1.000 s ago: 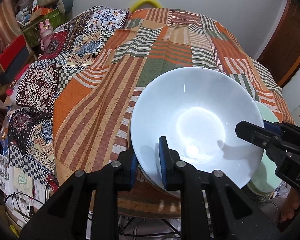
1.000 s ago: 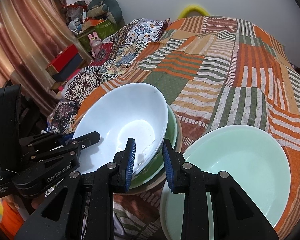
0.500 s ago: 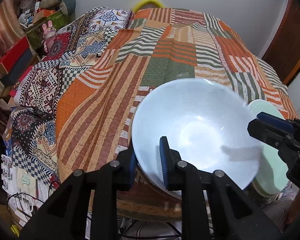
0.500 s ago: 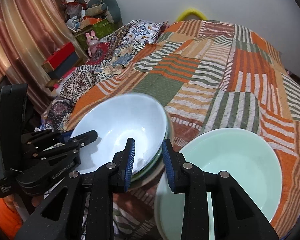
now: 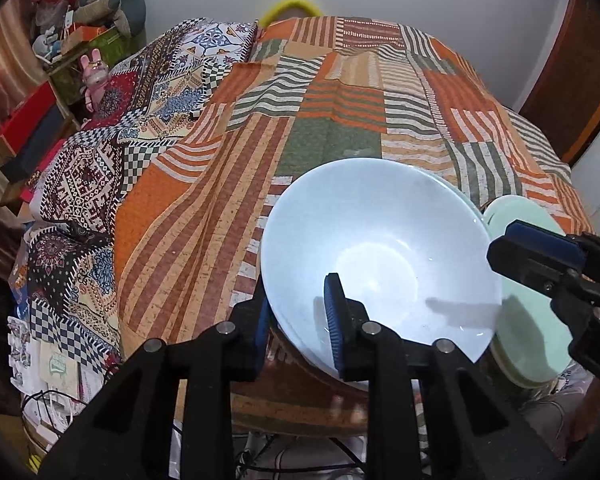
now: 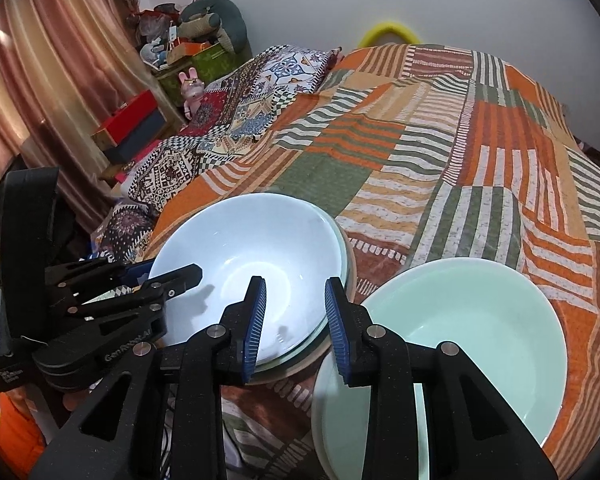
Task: Organize plates and bowls
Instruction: 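Lower the spotted white bowl into the light green bowl with both grippers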
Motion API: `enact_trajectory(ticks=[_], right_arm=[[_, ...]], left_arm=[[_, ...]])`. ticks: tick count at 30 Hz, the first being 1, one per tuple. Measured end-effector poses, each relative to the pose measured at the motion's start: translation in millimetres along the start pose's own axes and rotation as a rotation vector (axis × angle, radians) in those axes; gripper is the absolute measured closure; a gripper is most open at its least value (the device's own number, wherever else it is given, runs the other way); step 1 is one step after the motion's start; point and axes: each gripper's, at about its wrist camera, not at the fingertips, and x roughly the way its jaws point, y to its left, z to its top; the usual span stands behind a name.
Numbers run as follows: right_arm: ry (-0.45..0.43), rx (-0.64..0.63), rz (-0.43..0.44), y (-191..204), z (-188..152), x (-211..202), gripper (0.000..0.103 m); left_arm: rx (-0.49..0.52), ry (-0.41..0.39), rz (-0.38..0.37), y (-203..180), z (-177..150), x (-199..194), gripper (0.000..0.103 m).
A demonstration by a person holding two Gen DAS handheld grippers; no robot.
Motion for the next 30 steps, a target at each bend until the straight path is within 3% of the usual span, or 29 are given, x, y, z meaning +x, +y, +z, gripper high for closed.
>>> enact_trajectory(ticks=[7, 11, 14, 17, 22, 30], right_arm=[[-0.007, 0.017, 0.009, -4, 0, -2, 0.065], [-0.016, 0.026, 0.006, -6, -1, -4, 0.059], [-0.012, 0.043, 0.003, -11, -1, -2, 0.055], [-0.007, 0.055, -0.005, -14, 0, 0, 0.055], [0.017, 0.06, -0.011, -16, 0, 7, 0.054], [0.053, 0.074, 0.0, -22, 1, 22, 0.054]], left_arm=[[-0.027, -0.027, -0.047, 5, -1, -13, 0.071], [-0.023, -0.096, -0.047, 6, -5, -27, 0.058], [-0.03, -0.126, -0.048, 11, -7, -32, 0.054], [-0.048, -0.119, -0.05, 18, -8, -27, 0.05], [-0.088, -0.064, -0.075, 29, -12, -7, 0.05], [-0.104, -0.042, -0.133, 31, -13, 7, 0.049]])
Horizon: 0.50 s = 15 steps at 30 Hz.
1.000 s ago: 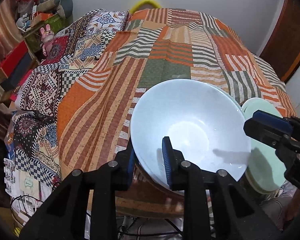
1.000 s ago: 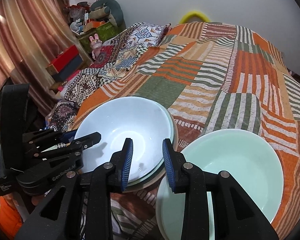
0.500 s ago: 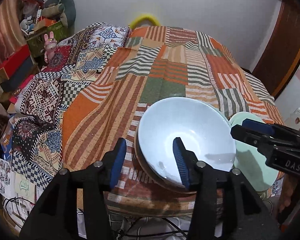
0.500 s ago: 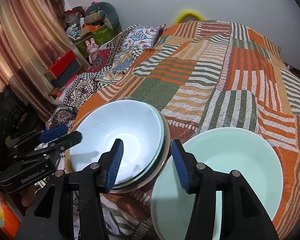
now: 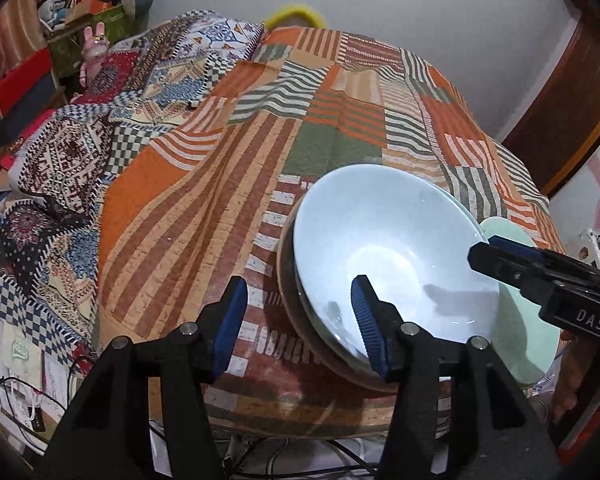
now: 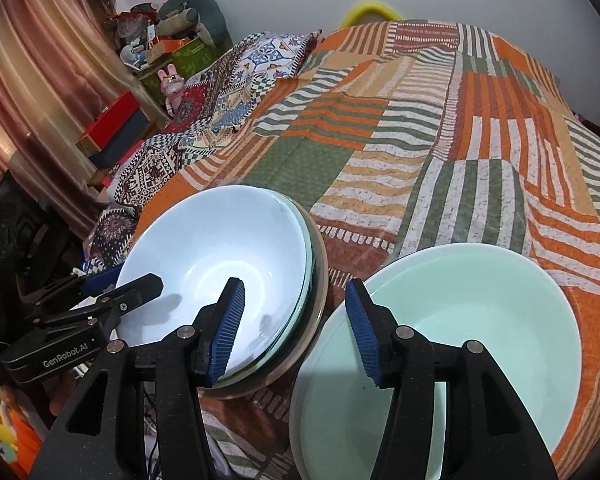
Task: Organize plates and bowls
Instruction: 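Lower the spotted white bowl into the light green bowl with both grippers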
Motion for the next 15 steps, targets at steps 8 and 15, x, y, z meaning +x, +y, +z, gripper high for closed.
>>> enact_trajectory(ticks=[8, 15], right_arm=[[0.032, 0.001, 0.022, 0, 1, 12, 0.055], [0.048, 0.006, 0.041, -3, 0, 21, 0.063]], left_arm=[[-0.023, 0.049, -0.038, 1, -1, 16, 0.049], [-0.014, 0.068, -0.075, -3, -1, 20, 0.053]])
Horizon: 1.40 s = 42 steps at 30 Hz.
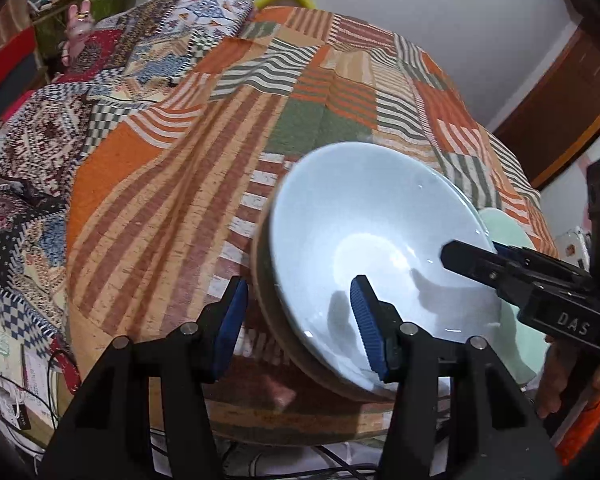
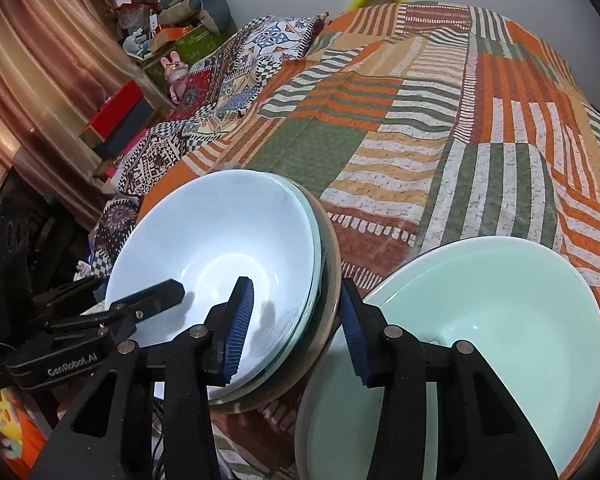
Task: Organize plates and bowls
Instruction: 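Lower the spotted white bowl into the light green bowl with both grippers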
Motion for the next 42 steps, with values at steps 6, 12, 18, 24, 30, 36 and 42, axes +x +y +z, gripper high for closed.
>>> enact_trajectory(ticks=[6, 12, 18, 24, 30, 36, 42], right_arm=[[-0.005, -0.01, -0.018, 2, -1, 0, 0.063], [-0.006, 0.007, -0.045, 4, 0, -3, 0.063], [-0.009, 0.02, -0.043, 3, 0, -7, 0.063], [-0.027, 0.025, -0.044, 7, -1, -16, 0.063], [-0.066, 0.024, -0.031, 12, 0, -31, 0.064], [-0.112, 0.02, -0.017, 17, 1, -49, 0.064], [-0.169, 0.014, -0.015, 19, 0, -72, 0.064]], left_arm=[[0.011, 0.005, 0.018, -5, 1, 0, 0.053], [0.06, -0.009, 0.099, -19, -4, -2, 0.053], [0.027, -0.015, 0.078, -15, -2, -7, 0.053], [0.035, -0.044, 0.082, -21, -2, -18, 0.053], [0.04, -0.091, 0.083, -28, 1, -35, 0.053], [0.056, -0.147, 0.087, -38, 5, -58, 0.053], [0.077, -0.201, 0.074, -52, 9, -80, 0.053]])
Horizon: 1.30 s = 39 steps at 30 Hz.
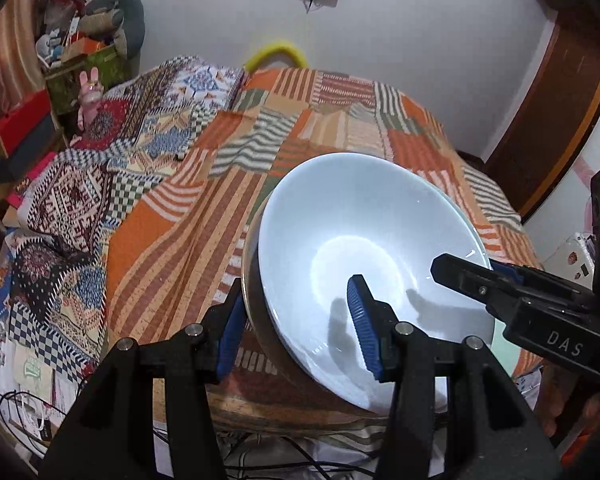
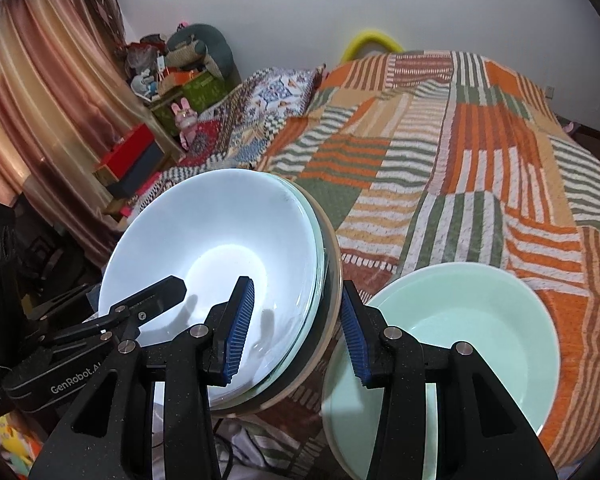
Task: Organize plates and bowls
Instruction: 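Lower the spotted white bowl into the light green bowl with both grippers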
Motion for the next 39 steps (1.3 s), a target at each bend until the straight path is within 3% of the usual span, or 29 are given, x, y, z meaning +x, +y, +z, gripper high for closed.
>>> enact_trajectory(ticks=[15, 28, 39], right_arm=[[-0.119, 0.035, -0.011, -19, -3, -51, 0.064], [-0.187, 0.094, -0.042, -46, -16, -87, 0.064], [-0.187, 0.138, -0.081, -71, -29, -97, 0.063]], left_arm=[[0.071, -0.067, -0.037, -45, 11, -28, 0.053], [0.153, -0.048, -0.072, -91, 9, -26, 0.053], [0.19, -0.004, -0.101, -119, 2, -12, 0.053]])
